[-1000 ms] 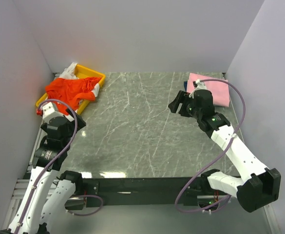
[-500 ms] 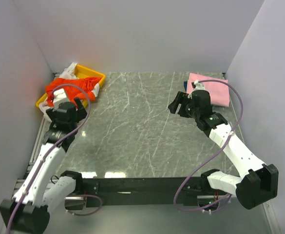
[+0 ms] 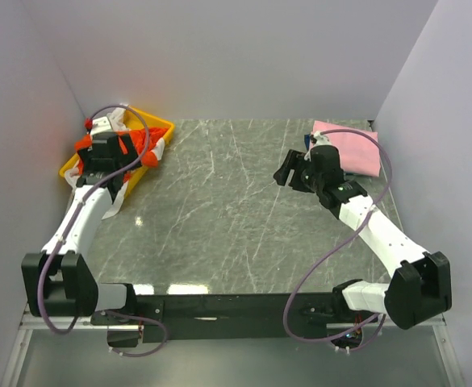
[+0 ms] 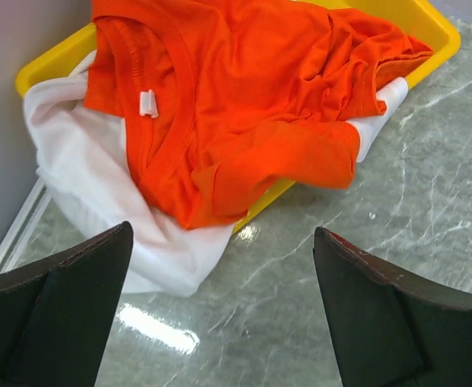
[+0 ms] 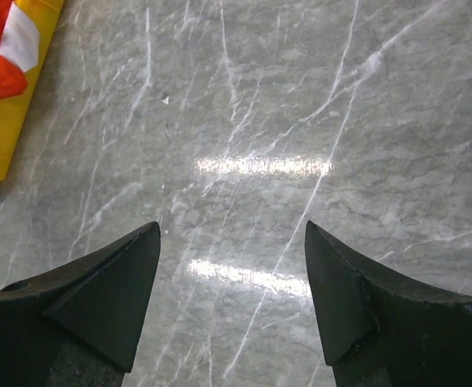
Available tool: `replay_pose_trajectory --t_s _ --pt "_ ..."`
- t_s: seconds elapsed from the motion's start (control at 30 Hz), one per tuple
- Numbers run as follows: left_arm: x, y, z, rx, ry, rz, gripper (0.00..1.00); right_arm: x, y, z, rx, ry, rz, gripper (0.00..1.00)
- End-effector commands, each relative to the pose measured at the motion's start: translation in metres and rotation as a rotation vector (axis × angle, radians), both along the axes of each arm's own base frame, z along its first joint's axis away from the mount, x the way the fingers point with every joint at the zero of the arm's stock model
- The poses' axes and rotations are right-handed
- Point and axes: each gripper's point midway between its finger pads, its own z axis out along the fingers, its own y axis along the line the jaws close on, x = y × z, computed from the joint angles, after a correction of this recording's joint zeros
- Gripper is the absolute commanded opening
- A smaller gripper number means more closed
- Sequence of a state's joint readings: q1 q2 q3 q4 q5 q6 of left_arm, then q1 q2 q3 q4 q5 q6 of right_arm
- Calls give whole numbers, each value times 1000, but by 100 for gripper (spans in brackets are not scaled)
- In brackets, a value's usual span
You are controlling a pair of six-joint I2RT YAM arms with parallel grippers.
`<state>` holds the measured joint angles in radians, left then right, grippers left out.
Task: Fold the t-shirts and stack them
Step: Grab the tshirt from the pile
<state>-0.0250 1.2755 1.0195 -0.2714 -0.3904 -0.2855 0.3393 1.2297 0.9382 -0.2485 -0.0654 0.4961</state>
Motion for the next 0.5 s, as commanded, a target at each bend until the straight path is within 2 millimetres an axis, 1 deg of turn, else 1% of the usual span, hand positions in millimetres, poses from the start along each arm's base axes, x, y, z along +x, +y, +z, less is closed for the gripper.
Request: replay_pose_trajectory --t_s 0.0,0.03,0.07,0.13,0.17,0.2,0.23,0.3,0.33,0.37,0.43,0.47 --pt "26 -2 15 -29 -58 -82 99 18 5 33 15 -92 12 79" --pt "30 0 11 -31 -51 -87 99 18 5 34 15 -92 14 79" --pt "36 1 3 -35 -29 -91 99 20 6 36 17 -96 17 78" --pt "41 8 -6 -57 -4 -78 99 20 8 35 17 -91 28 79" --pt "46 10 -15 -83 22 -73 99 21 8 35 18 -91 29 78" --pt "49 16 -19 -101 29 -65 99 21 9 35 19 -91 29 78" --pt "52 12 -23 -137 38 -97 97 21 9 34 23 -88 27 78" --pt "58 13 -32 -173 56 -103 95 21 9 33 24 -85 27 78" --pt "61 11 -35 -187 59 -118 94 21 9 33 26 -86 26 78" --pt "63 9 -44 -201 73 -126 93 21 9 32 23 -86 26 79" --pt "69 8 -48 -214 70 -141 92 21 9 32 19 -82 27 79" --pt "72 6 -57 -227 87 -148 89 22 9 34 17 -85 25 78"
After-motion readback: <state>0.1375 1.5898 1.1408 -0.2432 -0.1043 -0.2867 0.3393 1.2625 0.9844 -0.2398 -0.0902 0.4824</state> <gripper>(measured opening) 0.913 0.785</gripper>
